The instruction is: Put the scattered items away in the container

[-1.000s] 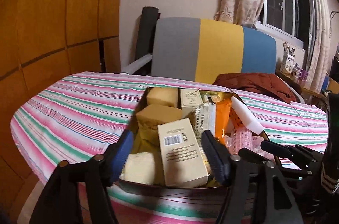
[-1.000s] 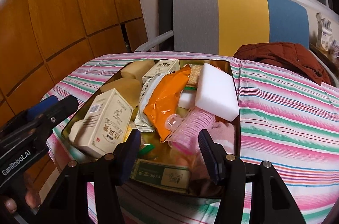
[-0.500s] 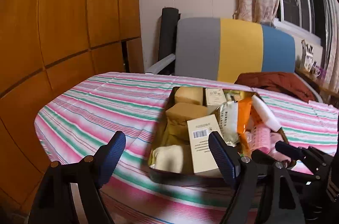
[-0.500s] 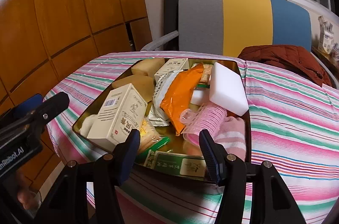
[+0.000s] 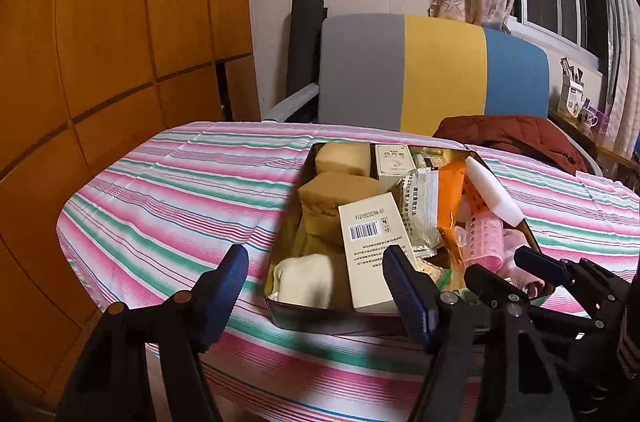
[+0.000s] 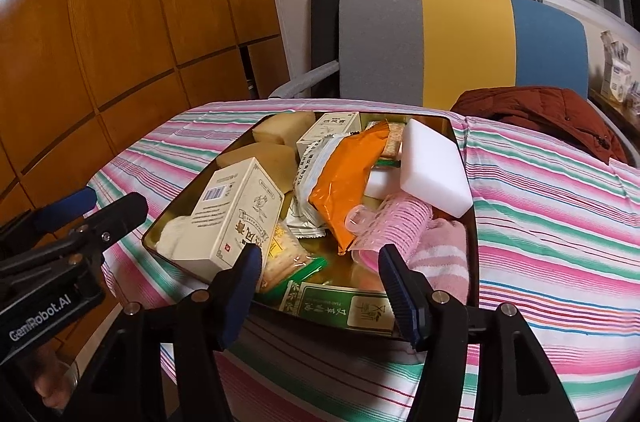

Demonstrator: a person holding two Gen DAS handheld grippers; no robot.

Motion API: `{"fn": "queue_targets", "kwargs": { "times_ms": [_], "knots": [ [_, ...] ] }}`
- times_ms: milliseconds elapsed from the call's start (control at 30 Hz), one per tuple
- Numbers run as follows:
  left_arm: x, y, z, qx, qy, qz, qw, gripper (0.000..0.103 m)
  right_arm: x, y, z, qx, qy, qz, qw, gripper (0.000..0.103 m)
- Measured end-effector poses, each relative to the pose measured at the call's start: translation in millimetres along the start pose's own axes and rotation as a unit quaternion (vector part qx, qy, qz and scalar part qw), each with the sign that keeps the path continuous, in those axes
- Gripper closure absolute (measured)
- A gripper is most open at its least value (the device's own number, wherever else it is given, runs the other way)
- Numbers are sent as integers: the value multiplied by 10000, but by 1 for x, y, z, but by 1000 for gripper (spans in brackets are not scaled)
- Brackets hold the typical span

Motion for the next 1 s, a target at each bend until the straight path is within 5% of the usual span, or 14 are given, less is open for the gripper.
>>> {"fn": "queue_targets", "kwargs": {
  "times_ms": [600,1000],
  "knots": [
    [-4,2,0,-61,-22,100,9999,36,0,0,2,-165,-73,-56,9998,39],
    [-3,0,-2,-96,63,-28,9999,52,0,-1,2,-336,-161,-124,9992,38]
  ]
}}
Point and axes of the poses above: each gripper's, at about its wrist camera, not at the fingertips, and y roughly the way its jaws point, z to its left, x to its top, the point moved 4 cm from there along y, roughly the way its jaws point, and after that the axes turned 11 degrees about y, right-handed, at the moved point
